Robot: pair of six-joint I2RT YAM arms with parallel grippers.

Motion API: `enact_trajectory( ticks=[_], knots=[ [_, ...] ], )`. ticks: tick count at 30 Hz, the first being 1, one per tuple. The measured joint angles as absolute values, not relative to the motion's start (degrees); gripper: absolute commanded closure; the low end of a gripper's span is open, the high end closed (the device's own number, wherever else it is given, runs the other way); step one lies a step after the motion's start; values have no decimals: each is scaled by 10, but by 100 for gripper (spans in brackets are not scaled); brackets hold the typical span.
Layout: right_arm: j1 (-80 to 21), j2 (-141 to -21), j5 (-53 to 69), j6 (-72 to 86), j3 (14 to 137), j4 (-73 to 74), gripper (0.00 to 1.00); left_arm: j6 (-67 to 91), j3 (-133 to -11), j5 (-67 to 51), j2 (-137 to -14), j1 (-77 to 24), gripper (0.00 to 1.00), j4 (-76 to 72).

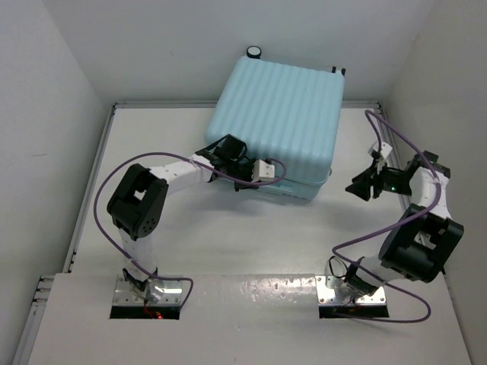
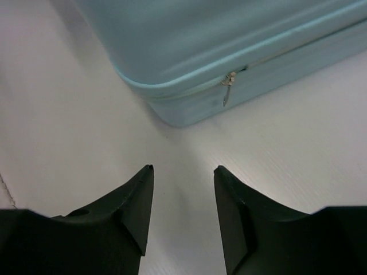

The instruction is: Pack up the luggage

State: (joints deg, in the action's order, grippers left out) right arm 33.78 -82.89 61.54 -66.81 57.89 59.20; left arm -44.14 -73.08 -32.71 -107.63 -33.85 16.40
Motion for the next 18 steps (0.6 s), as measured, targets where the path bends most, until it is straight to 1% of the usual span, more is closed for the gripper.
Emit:
enact_trajectory(
  ticks=[3,6,7,9,12,14,15,18],
  knots=[
    [294,-826,617,-646,539,518,53,-441,-731,-327,-1077,-338,100,165],
    [258,-825,609,-575,475,385,53,-439,-731,-327,-1076,-339,100,166],
    [253,-830,606,-557,464,354,51,-438,-731,-327,-1076,-339,100,166],
    [253,-848,604,-533,463,310,46,-437,-731,-326,-1076,-339,100,167],
    [257,-882,605,-514,477,249,45,-434,-731,-326,-1076,-339,100,168],
    [260,-900,606,-510,484,219,45,-432,-731,-325,-1076,-340,100,168],
    [262,-907,608,-510,488,211,48,-432,-731,-324,-1076,-340,100,168],
    [262,-934,622,-530,513,215,49,-428,-732,-322,-1076,-340,100,169]
  ],
)
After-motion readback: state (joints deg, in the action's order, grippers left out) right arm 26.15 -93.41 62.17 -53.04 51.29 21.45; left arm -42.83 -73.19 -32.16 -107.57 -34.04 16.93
